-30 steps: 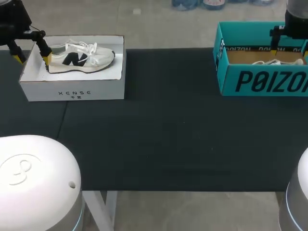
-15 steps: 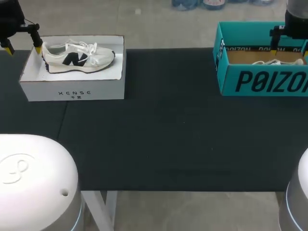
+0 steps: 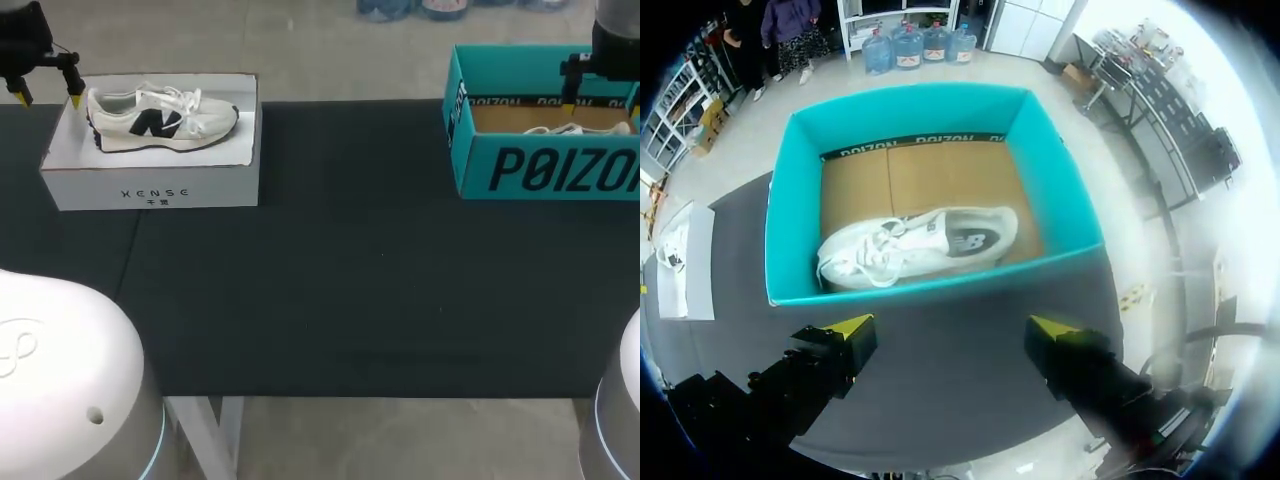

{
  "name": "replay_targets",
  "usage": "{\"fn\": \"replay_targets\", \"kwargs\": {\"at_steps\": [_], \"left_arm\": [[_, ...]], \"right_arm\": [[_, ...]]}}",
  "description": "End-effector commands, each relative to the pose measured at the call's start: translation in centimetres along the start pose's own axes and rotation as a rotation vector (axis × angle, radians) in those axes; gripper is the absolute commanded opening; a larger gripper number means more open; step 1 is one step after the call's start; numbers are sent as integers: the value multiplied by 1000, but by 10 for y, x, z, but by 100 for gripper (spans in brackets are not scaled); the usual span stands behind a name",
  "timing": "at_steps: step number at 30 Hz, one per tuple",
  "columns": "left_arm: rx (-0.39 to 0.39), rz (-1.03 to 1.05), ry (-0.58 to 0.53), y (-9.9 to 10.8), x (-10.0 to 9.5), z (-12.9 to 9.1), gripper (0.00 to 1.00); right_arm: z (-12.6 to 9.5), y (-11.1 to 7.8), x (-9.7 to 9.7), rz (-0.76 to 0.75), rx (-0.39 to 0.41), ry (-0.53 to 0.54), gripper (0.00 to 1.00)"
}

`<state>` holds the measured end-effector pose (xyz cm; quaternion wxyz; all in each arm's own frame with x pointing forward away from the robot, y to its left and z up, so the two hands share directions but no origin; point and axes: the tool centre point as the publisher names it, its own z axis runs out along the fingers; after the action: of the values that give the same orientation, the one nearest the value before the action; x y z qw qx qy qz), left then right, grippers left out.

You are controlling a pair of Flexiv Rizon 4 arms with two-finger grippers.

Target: Take the shoe out of the shoebox, open the shoe tongue, remove and reinsert the insole, then place the shoe into the shoebox

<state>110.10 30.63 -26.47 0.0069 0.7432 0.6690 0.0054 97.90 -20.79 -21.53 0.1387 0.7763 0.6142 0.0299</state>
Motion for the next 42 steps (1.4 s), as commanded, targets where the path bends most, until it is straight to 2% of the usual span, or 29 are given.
{"fn": "replay_targets", "kwargs": {"at_steps": [1, 8, 18, 28, 42], "left_arm": [[75, 39, -3, 57, 11, 11, 100], [71, 74, -10, 88, 10, 28, 100], [65, 81, -46, 116, 7, 50, 100], [49, 77, -37, 118, -6, 63, 100], [24, -12, -17, 110, 1, 76, 100]], "right_arm": [[0, -1, 0, 0, -2, 0, 100], [0, -1, 0, 0, -2, 0, 100], [0, -1, 0, 0, -2, 0, 100], [0, -1, 0, 0, -2, 0, 100], [0, -1, 0, 0, -2, 0, 100]]}}
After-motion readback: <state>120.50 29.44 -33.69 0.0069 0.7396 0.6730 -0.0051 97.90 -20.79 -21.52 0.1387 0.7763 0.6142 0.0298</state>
